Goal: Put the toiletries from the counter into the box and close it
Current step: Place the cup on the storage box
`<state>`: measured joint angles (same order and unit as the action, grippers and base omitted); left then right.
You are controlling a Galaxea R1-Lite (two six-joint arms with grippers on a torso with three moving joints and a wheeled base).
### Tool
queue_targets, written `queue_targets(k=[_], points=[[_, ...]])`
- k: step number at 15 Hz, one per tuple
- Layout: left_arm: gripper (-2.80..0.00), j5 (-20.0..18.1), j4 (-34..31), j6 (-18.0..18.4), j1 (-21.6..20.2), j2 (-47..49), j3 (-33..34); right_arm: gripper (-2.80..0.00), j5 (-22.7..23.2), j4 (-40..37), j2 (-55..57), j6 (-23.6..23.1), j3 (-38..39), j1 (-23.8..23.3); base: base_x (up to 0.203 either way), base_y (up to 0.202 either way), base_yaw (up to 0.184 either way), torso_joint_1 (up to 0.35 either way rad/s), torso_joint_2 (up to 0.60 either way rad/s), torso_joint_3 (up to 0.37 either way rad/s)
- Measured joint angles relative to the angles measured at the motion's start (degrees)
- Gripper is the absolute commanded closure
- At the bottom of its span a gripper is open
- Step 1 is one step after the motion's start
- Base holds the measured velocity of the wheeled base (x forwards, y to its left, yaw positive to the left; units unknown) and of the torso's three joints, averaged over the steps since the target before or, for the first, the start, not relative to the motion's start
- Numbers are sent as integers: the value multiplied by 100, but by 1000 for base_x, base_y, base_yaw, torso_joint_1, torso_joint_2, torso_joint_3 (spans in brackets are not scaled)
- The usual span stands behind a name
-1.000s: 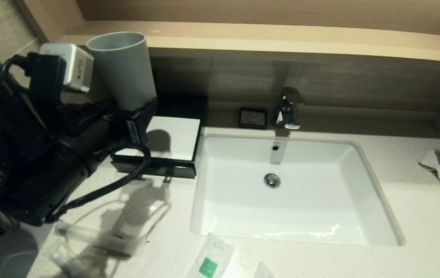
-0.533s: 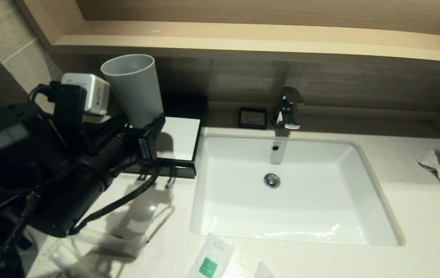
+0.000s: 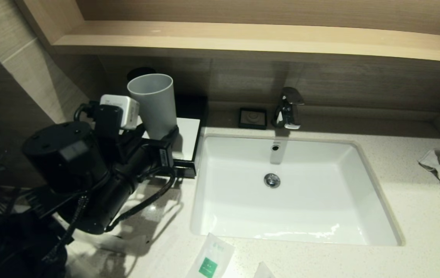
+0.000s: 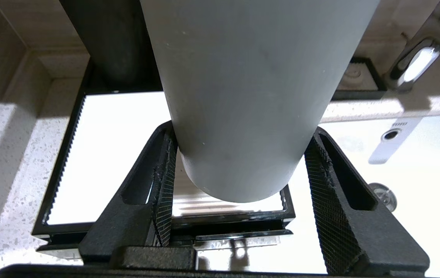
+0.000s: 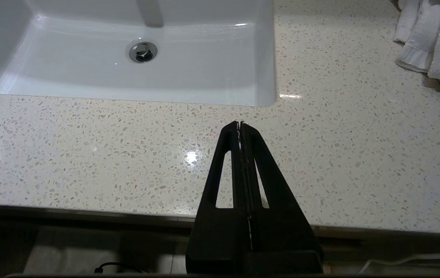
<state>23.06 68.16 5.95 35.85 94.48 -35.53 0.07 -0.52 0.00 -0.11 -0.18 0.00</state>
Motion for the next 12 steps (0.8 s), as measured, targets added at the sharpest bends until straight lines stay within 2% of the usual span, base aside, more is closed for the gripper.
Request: queue_targets(k=[6, 12], points=[[0, 52, 648, 10, 0, 590, -60, 0, 0, 0, 0, 6, 0, 0, 0, 0, 0, 0, 0, 0], [0, 69, 692, 2, -1, 977, -355, 0, 0, 0, 0, 5, 0, 0, 0, 0, 0, 0, 0, 0]])
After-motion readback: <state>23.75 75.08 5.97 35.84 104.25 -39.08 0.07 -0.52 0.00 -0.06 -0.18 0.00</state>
